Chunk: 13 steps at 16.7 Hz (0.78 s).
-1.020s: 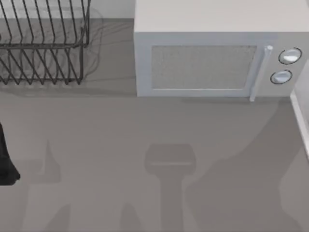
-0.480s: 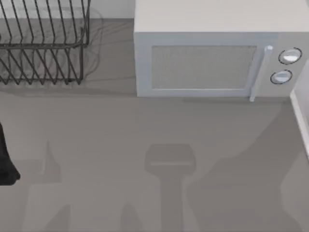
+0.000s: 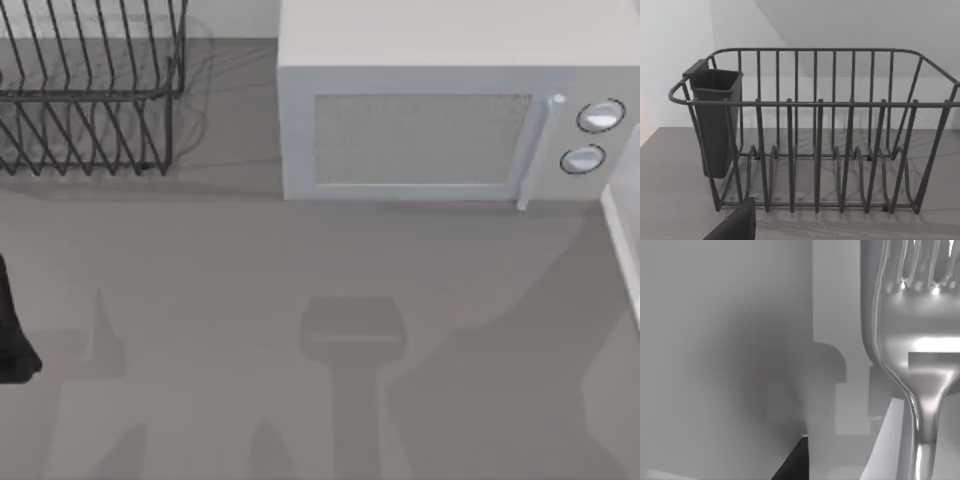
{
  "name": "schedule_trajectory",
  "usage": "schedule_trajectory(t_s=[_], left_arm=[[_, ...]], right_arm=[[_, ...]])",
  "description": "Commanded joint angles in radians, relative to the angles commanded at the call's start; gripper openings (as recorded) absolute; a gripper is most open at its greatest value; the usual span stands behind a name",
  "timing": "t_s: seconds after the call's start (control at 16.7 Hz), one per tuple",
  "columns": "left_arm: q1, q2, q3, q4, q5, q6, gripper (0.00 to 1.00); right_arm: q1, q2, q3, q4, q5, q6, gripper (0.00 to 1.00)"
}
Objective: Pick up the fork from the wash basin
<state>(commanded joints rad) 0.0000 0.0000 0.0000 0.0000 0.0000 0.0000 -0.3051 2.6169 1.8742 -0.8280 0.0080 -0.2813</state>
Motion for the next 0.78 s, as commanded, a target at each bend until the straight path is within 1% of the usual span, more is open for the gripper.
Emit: schedule_trajectory(t_s=[0.18,0.24,0.66,0.78], left_arm=[[0.0,0.0,0.0,0.0,0.0,0.0,1.0],[0.0,0.0,0.0,0.0,0.0,0.0,1.0],[0.0,0.0,0.0,0.0,0.0,0.0,1.0],[0.0,0.0,0.0,0.0,0.0,0.0,1.0]], right_arm=[[0.0,0.0,0.0,0.0,0.0,0.0,0.02],[0.0,0.0,0.0,0.0,0.0,0.0,0.0],[0.0,0.0,0.0,0.0,0.0,0.0,0.0],[0.003,-0.047,0.013,-0.016,-0.013,0.011,0.0]])
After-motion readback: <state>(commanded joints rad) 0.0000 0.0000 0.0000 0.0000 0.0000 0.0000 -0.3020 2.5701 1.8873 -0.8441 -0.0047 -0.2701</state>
